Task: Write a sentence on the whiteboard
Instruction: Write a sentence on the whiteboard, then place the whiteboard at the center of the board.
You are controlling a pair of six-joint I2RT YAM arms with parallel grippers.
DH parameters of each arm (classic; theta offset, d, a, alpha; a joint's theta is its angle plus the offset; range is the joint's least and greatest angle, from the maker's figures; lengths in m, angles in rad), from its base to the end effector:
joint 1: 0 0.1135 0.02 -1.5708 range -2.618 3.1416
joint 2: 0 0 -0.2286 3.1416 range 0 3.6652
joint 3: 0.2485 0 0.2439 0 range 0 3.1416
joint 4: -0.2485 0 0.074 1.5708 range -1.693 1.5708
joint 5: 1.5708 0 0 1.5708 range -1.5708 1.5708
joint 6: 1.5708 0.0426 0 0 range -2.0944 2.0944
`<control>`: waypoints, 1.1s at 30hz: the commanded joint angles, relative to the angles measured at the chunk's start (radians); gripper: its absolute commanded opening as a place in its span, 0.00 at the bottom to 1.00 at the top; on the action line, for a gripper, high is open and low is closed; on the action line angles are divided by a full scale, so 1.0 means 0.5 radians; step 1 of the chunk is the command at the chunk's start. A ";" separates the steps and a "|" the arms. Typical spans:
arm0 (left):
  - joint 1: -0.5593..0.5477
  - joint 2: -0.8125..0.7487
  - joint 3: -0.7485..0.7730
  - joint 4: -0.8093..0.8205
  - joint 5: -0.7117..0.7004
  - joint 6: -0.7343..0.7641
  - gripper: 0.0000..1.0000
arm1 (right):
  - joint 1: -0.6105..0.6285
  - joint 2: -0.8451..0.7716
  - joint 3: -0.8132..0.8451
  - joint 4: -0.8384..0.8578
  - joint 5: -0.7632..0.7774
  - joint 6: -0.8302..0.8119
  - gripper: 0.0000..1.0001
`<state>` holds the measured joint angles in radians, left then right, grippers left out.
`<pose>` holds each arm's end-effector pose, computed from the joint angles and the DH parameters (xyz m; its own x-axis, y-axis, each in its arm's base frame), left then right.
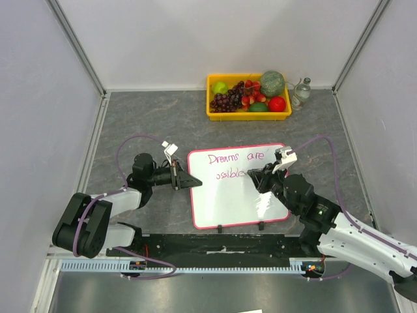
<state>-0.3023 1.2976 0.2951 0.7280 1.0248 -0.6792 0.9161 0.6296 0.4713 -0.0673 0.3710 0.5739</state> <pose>0.2074 -0.1028 0.1406 -0.7918 -0.0948 -0.6034 0.5688 0.2458 -0.7849 0.1273 0.1405 0.2446 -0.3989 0.3113 -0.8625 -0.3662 0.8083 0.4611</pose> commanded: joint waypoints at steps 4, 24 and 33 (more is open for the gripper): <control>-0.009 0.031 -0.038 -0.128 -0.175 0.291 0.02 | -0.007 -0.063 -0.059 -0.108 0.031 0.030 0.00; -0.009 0.028 -0.038 -0.131 -0.181 0.294 0.02 | -0.007 -0.167 0.067 -0.175 0.228 -0.006 0.00; -0.009 0.031 -0.035 -0.137 -0.184 0.297 0.04 | -0.007 -0.192 0.134 -0.142 0.163 -0.034 0.00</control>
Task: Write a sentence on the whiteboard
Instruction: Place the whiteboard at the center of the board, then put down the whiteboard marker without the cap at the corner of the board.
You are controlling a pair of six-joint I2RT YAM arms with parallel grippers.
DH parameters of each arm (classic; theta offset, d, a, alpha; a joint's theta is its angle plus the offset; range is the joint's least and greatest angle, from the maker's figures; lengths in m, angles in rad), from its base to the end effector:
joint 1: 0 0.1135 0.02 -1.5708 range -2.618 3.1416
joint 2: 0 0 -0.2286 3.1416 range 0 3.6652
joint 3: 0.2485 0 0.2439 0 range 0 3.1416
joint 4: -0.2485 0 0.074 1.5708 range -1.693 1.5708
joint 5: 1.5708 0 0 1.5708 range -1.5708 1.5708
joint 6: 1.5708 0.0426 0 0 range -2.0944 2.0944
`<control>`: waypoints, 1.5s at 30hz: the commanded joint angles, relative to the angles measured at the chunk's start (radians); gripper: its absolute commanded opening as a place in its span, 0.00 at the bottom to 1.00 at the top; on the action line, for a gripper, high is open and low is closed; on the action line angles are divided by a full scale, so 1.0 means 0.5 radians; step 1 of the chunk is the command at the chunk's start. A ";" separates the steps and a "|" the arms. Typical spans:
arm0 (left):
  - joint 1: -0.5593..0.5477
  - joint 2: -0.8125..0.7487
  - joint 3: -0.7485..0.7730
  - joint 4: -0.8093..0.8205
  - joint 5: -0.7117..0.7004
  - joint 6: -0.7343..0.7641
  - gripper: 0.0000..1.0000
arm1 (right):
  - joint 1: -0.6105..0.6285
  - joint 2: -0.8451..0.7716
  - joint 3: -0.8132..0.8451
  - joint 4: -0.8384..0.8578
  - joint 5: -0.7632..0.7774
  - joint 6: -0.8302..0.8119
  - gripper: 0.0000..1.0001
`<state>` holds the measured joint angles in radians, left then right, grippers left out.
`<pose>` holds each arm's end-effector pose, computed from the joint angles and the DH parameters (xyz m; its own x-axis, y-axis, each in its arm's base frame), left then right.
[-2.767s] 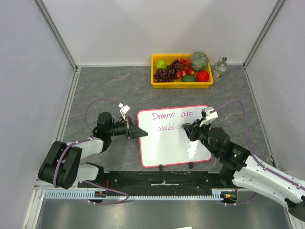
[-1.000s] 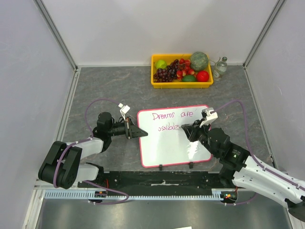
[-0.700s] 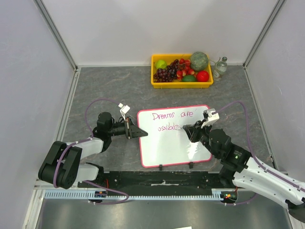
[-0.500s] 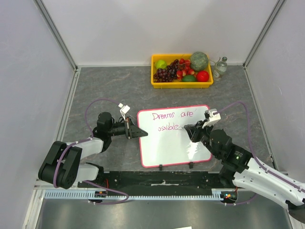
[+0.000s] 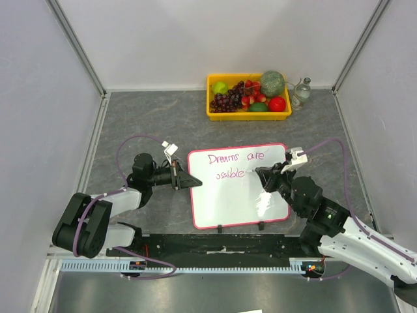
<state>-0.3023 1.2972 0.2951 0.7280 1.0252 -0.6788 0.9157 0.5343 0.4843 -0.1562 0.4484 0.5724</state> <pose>0.2074 -0.1028 0.1407 -0.7914 -0.0945 -0.6040 0.5695 0.2455 -0.7845 0.1197 0.1254 0.2550 -0.3519 0.3432 -0.8709 -0.3158 0.8323 0.4556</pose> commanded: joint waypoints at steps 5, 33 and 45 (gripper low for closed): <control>-0.009 0.004 -0.044 -0.140 -0.203 0.302 0.16 | -0.006 0.018 0.108 0.036 -0.029 -0.040 0.00; -0.006 -1.044 -0.231 -0.624 -0.807 0.468 0.84 | -0.006 -0.016 0.130 -0.105 -0.366 0.051 0.00; -0.009 -1.695 -0.005 -1.260 -1.326 0.395 0.85 | -0.006 0.379 0.231 0.134 -0.890 0.061 0.00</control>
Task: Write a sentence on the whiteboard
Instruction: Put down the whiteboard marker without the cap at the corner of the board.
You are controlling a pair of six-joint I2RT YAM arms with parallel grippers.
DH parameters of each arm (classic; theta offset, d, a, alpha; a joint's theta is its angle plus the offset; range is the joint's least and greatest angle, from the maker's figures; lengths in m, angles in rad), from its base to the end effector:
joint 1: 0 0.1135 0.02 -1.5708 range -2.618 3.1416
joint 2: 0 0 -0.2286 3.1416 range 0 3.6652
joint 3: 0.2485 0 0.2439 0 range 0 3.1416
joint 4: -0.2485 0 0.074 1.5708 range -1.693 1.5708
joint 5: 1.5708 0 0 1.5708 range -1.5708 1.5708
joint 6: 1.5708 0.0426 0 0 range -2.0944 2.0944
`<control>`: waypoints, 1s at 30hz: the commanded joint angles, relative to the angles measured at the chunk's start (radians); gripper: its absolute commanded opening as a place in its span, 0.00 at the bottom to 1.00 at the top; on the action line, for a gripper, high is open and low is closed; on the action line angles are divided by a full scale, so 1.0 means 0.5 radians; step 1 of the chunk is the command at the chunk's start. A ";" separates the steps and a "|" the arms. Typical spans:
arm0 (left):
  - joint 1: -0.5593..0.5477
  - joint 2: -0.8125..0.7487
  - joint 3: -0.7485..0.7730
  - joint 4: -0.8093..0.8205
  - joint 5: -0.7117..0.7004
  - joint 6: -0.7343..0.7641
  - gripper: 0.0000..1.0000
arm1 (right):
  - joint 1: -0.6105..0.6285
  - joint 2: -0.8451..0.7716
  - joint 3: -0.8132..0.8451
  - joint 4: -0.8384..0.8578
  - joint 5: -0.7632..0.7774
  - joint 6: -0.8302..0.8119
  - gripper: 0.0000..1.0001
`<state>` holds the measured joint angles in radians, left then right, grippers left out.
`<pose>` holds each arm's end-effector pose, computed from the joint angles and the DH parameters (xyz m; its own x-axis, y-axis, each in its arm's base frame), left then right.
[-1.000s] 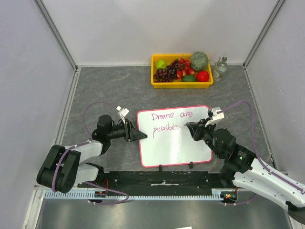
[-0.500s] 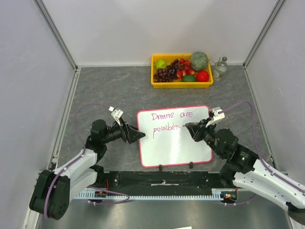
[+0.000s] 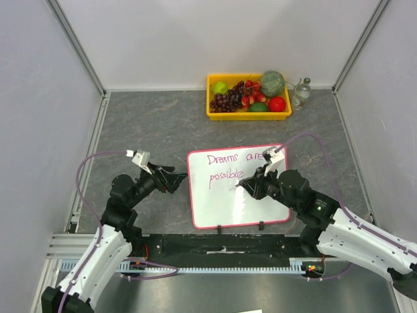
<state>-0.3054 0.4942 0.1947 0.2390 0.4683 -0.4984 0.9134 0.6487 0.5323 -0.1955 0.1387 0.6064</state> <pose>0.1603 -0.0707 0.2027 -0.3843 -0.3261 -0.8637 0.5855 0.6372 -0.5011 0.1209 0.1470 0.2481 -0.5551 0.2047 -0.8062 -0.4713 0.7213 0.5076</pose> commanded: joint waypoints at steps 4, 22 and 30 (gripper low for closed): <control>-0.003 -0.136 0.389 -0.432 -0.240 -0.031 0.85 | -0.001 0.564 0.254 0.491 -0.629 -0.025 0.00; -0.003 -0.053 1.028 -0.904 -0.258 0.024 0.84 | 0.210 1.807 0.929 0.723 -1.271 0.018 0.06; -0.003 -0.117 1.025 -0.993 -0.366 0.037 0.85 | 0.210 2.031 1.129 0.581 -1.161 0.014 0.51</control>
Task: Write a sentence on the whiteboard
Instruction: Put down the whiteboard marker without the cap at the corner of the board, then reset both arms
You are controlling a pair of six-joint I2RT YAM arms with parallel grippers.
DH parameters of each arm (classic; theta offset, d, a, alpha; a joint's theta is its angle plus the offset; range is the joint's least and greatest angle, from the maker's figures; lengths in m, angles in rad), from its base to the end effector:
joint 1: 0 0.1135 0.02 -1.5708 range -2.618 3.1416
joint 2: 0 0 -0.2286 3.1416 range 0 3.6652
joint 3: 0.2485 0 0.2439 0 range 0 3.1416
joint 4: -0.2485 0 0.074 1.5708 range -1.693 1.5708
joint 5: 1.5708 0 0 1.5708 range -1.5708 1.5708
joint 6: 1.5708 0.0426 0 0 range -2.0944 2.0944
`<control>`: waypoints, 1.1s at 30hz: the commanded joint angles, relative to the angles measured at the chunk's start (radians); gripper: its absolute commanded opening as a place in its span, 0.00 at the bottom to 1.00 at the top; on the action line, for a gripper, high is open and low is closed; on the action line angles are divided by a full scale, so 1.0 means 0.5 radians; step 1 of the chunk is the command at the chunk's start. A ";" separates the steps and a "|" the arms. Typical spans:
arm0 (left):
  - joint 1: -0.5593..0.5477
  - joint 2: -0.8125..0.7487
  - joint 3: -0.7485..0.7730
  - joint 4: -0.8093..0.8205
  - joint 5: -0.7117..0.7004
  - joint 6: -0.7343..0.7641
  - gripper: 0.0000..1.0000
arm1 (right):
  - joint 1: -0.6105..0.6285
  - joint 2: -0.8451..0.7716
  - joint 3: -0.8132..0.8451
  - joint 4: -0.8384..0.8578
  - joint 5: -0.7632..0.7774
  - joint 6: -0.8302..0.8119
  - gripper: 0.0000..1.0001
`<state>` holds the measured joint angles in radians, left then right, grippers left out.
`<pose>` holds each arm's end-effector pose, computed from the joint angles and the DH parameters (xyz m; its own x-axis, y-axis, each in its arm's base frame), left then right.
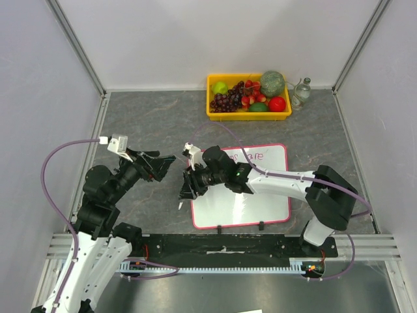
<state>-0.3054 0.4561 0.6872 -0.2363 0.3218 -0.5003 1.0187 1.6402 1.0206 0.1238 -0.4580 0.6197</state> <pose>0.1348 -0.0566 0.3261 -0.2859 -0.3870 -0.8766 0.5126 0.7112 -0.4811 0.1737 0.3180 0.1997 -0.7651 -0.2488 -0.5939 -0.6428 0.3486 0.6821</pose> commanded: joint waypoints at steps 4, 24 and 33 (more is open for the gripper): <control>0.000 -0.062 0.021 -0.058 -0.088 0.037 0.86 | 0.000 0.045 0.217 -0.051 0.060 -0.006 0.70; -0.003 -0.047 -0.031 -0.107 -0.079 0.019 0.86 | -0.010 -0.304 0.131 -0.008 0.415 -0.092 0.95; -0.003 -0.029 -0.156 -0.034 -0.153 0.003 0.88 | -0.098 -0.966 -0.341 -0.075 1.136 -0.236 0.98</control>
<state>-0.3054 0.4335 0.6338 -0.2928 0.2844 -0.5011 0.9977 1.2793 0.9447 0.1001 -0.1116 0.5552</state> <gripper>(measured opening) 0.871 0.982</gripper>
